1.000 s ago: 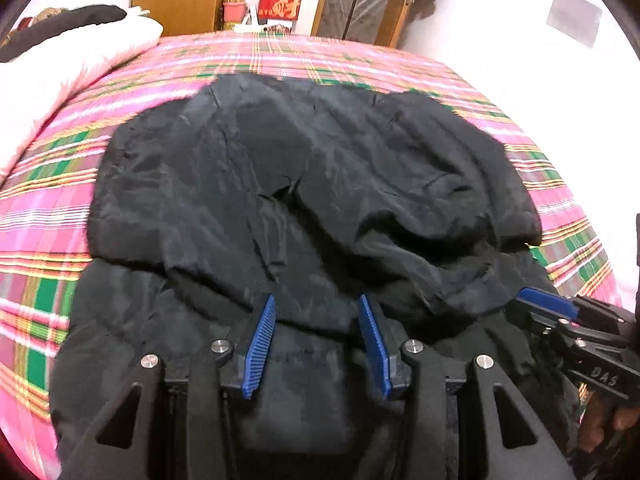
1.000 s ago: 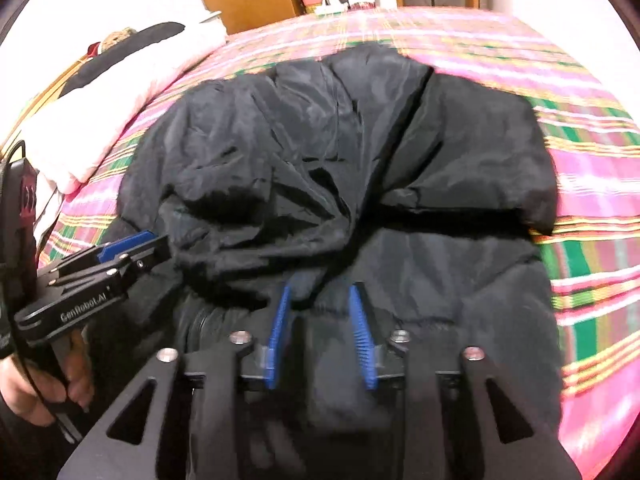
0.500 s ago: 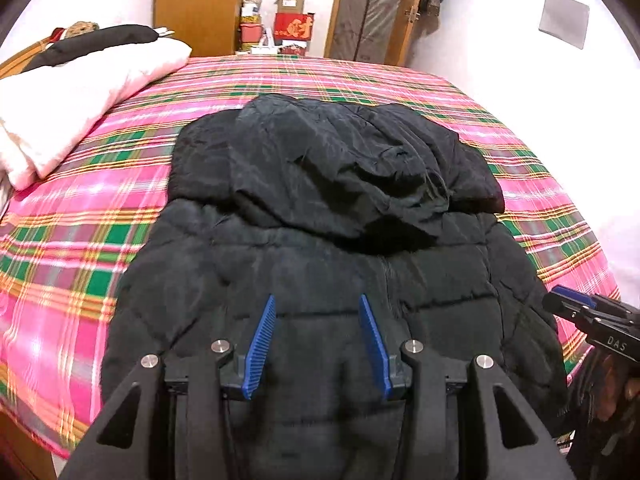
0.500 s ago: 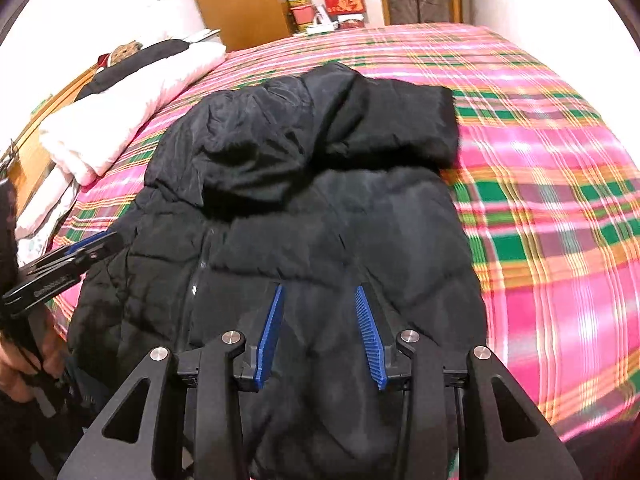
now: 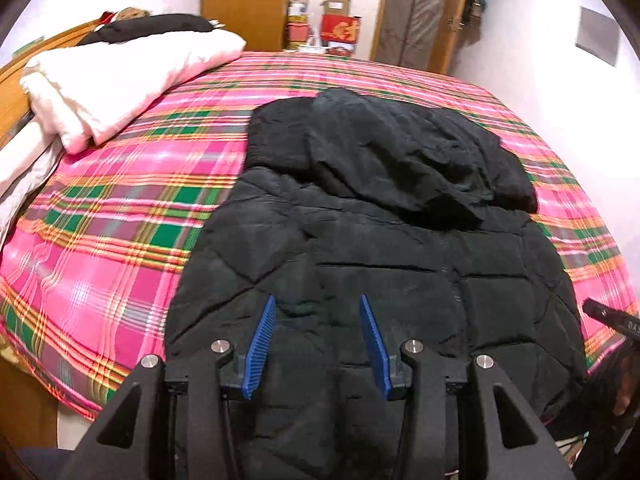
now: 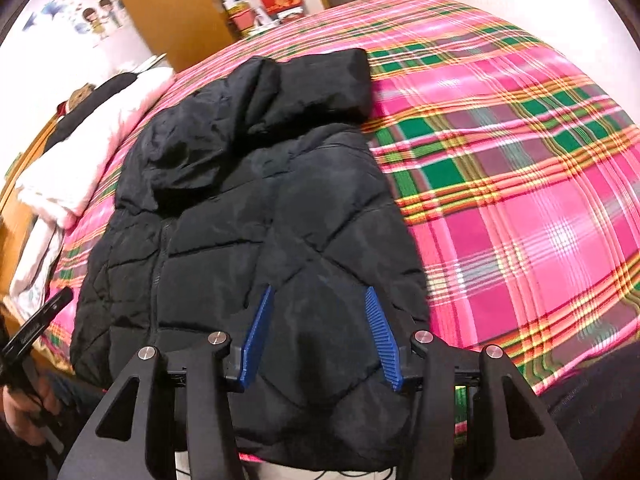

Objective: Fold large clothes

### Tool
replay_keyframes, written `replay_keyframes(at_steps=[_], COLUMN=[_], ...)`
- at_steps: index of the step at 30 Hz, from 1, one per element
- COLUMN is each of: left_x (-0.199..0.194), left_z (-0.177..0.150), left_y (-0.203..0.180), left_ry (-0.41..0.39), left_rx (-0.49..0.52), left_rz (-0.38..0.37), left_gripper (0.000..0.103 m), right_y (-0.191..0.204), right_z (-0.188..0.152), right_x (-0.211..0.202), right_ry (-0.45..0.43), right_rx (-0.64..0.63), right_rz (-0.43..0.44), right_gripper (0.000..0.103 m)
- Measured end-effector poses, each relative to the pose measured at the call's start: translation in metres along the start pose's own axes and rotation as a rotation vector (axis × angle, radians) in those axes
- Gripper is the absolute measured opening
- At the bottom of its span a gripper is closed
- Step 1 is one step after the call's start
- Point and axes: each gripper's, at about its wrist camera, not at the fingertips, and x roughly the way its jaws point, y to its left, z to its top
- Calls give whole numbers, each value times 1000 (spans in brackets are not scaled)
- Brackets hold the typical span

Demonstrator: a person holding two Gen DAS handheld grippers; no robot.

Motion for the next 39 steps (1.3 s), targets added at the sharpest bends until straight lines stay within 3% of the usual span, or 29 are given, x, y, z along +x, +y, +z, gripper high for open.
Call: replay_keyframes(at_steps=[9,14,23,30,31,33,34,36,38,39], left_x=[27,47,54,71,72,74,75,76,71,67], left_z=[1,-6,-14,-25,-26,-27,-27,-26,-23,-22], left_y=[59,83,87,83,82,80,79,75,73,74], left_ry=[56,131,182,261,266,277,282,292,280,268], left_rx=[-195,-296,-294,-252,-245,-232,-225,-202,-198,-210], left_rz=[72,84,127,181,186,191,190,173,165,145], left_gripper=[47,47,49,59,59,59,55,44,21,16], right_y=[-44,-49,-47,-41,-40,-38,-38,-36,-31,-31], right_z=[0,-8,-23,-25,-25,-24,-22,-18,-15,-13], right_x=[25,41,45,52,52,50,48,43,36,32], right_ry=[83,170,270,327,326,315,306,289,268,255], right_rx=[172,198,211,165,156,149,151,146,127,127], right_rz=[-38,-2,77,60,56,59,70,96,110,123], right_gripper=[50,66,66,67,66,45,39,20,16,15])
